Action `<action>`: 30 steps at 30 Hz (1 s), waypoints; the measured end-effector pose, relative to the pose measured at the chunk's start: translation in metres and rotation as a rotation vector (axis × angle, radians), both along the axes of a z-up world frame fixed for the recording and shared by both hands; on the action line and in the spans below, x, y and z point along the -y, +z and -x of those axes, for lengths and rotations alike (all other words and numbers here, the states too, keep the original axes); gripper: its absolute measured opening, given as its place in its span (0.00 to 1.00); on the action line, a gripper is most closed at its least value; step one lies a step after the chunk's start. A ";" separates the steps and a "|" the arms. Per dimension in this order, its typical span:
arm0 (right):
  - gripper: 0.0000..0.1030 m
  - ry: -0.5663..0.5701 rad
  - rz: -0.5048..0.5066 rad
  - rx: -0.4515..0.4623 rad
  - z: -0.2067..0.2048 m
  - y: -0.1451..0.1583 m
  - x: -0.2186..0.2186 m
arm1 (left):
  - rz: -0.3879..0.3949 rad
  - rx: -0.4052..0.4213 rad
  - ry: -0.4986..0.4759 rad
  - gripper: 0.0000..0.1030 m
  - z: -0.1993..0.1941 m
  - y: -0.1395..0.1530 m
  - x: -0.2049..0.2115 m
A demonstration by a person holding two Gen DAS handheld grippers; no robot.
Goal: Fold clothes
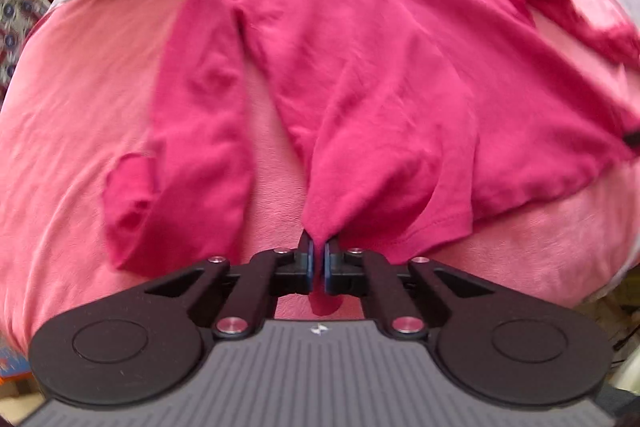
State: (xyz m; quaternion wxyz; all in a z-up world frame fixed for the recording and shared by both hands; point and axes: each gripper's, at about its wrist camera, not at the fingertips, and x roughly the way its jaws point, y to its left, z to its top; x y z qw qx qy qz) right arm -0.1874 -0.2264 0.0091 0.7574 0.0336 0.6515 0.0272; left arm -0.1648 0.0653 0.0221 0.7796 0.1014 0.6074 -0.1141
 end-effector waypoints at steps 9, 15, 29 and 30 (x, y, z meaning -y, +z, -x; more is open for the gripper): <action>0.09 -0.016 -0.099 -0.164 0.023 0.008 0.010 | 0.039 -0.171 0.023 0.03 0.019 0.016 -0.035; 0.16 0.058 0.068 -0.308 0.035 -0.039 0.005 | -0.094 -0.312 -0.034 0.07 0.029 -0.043 -0.023; 0.45 0.450 -0.020 0.202 -0.031 0.038 -0.102 | -0.224 0.083 0.133 0.64 0.003 0.026 -0.061; 0.45 0.478 -0.033 0.227 -0.044 0.034 -0.113 | -0.250 0.104 0.082 0.65 -0.001 0.024 -0.062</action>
